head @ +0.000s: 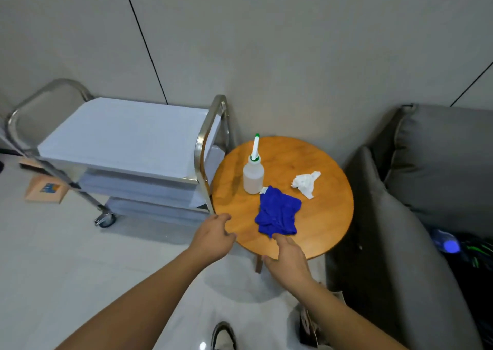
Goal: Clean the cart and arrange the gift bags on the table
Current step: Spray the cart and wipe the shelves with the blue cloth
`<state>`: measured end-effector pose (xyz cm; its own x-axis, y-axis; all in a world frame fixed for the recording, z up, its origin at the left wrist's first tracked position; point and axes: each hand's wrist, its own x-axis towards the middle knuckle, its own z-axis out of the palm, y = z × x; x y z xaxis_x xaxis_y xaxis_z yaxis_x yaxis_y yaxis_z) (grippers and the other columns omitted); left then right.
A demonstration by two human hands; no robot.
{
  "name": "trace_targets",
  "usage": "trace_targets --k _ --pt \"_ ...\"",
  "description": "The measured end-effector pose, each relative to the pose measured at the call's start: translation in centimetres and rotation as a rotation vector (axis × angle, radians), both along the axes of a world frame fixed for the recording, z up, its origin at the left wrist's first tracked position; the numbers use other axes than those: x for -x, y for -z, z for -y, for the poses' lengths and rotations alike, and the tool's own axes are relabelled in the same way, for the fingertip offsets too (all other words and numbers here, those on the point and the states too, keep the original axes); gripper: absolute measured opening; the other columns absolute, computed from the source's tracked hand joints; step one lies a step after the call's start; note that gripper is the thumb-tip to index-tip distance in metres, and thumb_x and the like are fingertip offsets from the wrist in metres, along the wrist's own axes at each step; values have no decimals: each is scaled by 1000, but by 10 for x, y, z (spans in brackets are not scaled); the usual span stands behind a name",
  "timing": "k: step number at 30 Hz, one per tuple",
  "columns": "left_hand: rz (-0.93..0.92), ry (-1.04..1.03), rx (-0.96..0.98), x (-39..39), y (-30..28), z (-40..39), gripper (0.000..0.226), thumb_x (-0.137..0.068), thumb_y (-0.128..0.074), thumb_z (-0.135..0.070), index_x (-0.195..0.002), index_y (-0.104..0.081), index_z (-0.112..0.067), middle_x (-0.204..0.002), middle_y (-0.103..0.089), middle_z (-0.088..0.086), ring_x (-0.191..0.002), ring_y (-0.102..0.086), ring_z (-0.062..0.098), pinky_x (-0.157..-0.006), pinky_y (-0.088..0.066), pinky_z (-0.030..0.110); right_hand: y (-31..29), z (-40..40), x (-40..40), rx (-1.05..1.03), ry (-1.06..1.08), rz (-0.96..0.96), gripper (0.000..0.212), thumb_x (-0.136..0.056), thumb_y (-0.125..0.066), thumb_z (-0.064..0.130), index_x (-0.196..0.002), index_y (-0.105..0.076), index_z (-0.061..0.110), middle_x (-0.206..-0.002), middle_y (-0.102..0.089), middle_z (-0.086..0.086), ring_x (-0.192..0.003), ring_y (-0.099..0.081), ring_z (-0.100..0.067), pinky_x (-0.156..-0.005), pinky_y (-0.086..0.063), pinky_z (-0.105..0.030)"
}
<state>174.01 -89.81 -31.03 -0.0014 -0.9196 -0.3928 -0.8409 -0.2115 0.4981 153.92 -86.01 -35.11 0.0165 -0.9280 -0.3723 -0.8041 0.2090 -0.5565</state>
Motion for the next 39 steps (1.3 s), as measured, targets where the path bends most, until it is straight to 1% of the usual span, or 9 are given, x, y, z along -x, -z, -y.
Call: trace_targets --k 5,12,17,22,25,28,31,35,39 --pt "6 47 10 -35 0 54 57 -97 -62 -38 -148 -45 -20 -151 -46 6 -134 -48 25 -109 -40 34 -2 42 -38 60 83 76 55 -91 -68 31 -142 -51 19 -128 -61 0 -117 -57 -15 -91 -46 -22" --pt "22 89 8 -41 3 121 55 -97 -62 -40 -147 -45 -24 -147 -47 2 -130 -50 23 -107 -44 35 -1 139 -50 112 229 167 51 -92 -69 32 -140 -53 22 -122 -64 3 -108 -62 -15 -87 -56 -36" --pt "60 77 -49 -38 10 171 53 -97 -61 -41 -146 -46 -27 -144 -49 0 -121 -56 22 -104 -49 37 17 234 -39 90 283 184 53 -91 -71 29 -141 -52 22 -127 -65 -1 -113 -61 -20 -92 -54 -39" --pt "96 138 -119 -33 20 200 53 -98 -60 -40 -147 -47 -23 -145 -50 3 -129 -51 22 -110 -44 40 37 299 -31 35 231 257 73 -84 -80 30 -148 -47 21 -144 -54 -3 -134 -47 -27 -107 -44 -43" --pt "108 148 -150 -33 26 205 53 -99 -60 -39 -148 -45 -24 -147 -48 3 -130 -50 22 -110 -45 40 50 306 -44 12 234 377 46 -87 -78 33 -127 -63 16 -112 -67 -3 -110 -61 -25 -90 -51 -41" --pt "105 157 -187 -38 31 205 53 -99 -60 -39 -148 -44 -25 -149 -47 2 -132 -50 23 -109 -45 38 57 293 -57 202 279 298 36 -88 -73 46 -96 -66 12 -74 -60 2 -73 -59 -19 -64 -51 -38" --pt "83 153 -211 -47 37 207 52 -98 -61 -40 -146 -46 -26 -147 -50 2 -129 -53 23 -108 -48 40 55 279 -69 212 359 221 47 -91 -64 53 -83 -64 7 -68 -55 -1 -71 -57 -21 -62 -51 -39" --pt "8 166 -225 -54 37 208 56 -93 -68 -41 -143 -48 -26 -143 -50 1 -123 -55 22 -95 -49 31 30 256 -90 154 570 420 58 -95 -56 54 -71 -65 2 -63 -65 -13 -64 -65 -28 -64 -55 -45" --pt "-131 223 -272 -61 28 194 87 -77 -81 -51 -150 -40 -27 -148 -46 -2 -133 -47 19 -103 -47 34 -18 231 -129 176 575 513 56 -98 -57 48 -71 -66 0 -63 -66 -16 -65 -66 -28 -68 -55 -46"
